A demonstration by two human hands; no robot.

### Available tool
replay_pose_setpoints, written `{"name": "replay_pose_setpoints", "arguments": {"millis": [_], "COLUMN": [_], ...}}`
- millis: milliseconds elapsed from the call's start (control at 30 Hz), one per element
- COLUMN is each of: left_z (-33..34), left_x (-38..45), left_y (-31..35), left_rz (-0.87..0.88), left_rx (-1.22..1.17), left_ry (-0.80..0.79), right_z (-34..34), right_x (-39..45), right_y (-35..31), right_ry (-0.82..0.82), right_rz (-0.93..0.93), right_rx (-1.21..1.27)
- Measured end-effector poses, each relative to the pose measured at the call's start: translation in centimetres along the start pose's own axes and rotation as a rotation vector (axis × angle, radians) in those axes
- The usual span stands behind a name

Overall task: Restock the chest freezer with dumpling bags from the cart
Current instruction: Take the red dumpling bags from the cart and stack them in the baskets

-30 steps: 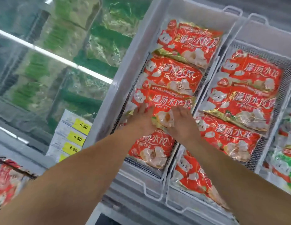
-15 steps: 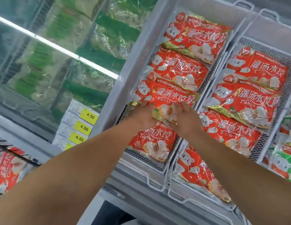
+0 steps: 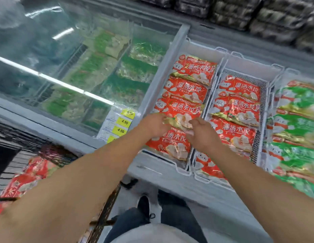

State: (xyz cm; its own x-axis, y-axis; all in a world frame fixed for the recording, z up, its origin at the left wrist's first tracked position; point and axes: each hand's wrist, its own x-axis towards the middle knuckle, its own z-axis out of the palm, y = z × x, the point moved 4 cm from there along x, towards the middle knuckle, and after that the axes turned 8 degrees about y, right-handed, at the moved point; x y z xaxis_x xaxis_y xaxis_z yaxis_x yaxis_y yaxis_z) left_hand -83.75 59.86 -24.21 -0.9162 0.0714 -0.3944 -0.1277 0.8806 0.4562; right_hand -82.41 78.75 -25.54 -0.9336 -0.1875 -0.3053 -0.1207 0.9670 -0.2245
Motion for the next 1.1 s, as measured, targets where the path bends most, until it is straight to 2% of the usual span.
{"name": "replay_pose_setpoints", "arguments": {"millis": [233,367,800,1100], "left_z": [-2.5,-3.0,1.5,3.3], "left_x": [-8.6,-13.7,-32.3,-48.1], "left_y": [-2.6,-3.5,-12.1,-21.2], "left_rz": [0.084,0.081,-0.081,-0.233], "left_rx": [-0.046,-0.085,-0.077,-0.089], "left_ry": [0.195,0.240,0.293,0.342], "right_z": [-2.1,-2.3,3.6,9.7], "right_x": [-9.8,-14.8,-29.9,-39.2], "right_y": [-5.0,-7.4,-15.4,-25.3], "right_ry": [0.104,0.137,0.123,0.101], "right_rz": [0.050,0.054,-0.069,-0.193], "right_rx": [-0.014,-0.029,0.009,0.071]}}
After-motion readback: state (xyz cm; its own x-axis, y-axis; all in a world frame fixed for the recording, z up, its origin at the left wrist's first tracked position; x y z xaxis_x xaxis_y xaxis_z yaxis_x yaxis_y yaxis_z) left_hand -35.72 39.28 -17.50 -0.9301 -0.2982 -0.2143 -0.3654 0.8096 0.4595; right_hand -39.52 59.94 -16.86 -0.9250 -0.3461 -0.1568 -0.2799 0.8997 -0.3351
